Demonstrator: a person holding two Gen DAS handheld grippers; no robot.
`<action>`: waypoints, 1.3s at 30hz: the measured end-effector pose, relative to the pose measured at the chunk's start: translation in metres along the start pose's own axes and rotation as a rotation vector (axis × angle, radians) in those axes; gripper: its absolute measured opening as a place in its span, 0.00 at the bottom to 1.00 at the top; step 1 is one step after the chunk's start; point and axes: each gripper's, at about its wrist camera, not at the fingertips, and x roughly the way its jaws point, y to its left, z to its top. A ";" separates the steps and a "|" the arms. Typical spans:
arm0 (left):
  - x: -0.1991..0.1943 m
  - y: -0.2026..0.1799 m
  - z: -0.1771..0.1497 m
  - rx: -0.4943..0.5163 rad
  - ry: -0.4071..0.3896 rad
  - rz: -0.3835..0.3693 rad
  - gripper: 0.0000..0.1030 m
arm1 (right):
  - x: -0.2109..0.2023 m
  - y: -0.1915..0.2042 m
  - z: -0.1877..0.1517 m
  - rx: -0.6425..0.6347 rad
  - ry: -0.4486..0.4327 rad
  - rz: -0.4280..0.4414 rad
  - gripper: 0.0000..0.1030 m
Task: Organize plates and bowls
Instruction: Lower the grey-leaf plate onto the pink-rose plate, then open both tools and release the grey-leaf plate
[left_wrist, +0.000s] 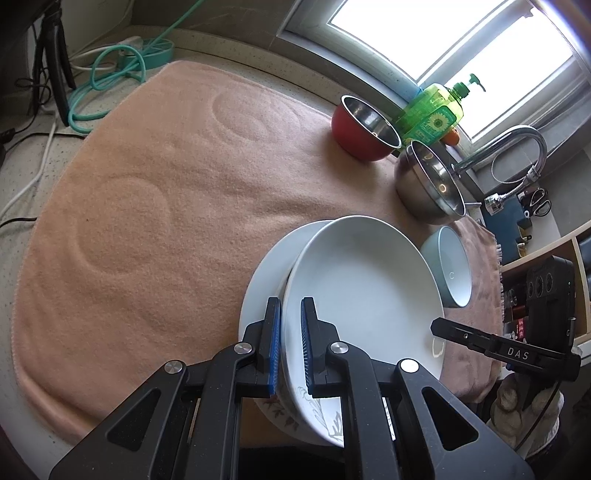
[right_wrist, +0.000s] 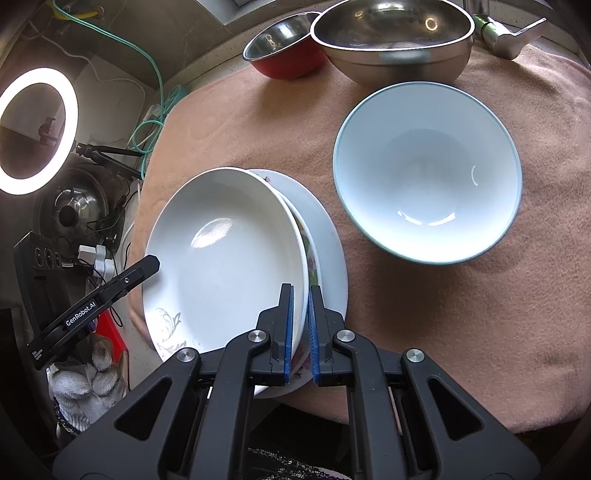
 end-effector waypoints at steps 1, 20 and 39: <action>0.000 0.000 -0.001 -0.001 0.001 0.001 0.09 | 0.001 0.000 0.000 -0.002 0.003 0.000 0.07; 0.004 0.001 -0.002 0.012 0.026 0.022 0.09 | 0.001 0.007 -0.001 -0.057 0.004 -0.031 0.09; 0.006 -0.007 0.000 0.041 0.038 0.057 0.11 | -0.001 0.005 -0.002 -0.055 0.012 -0.037 0.13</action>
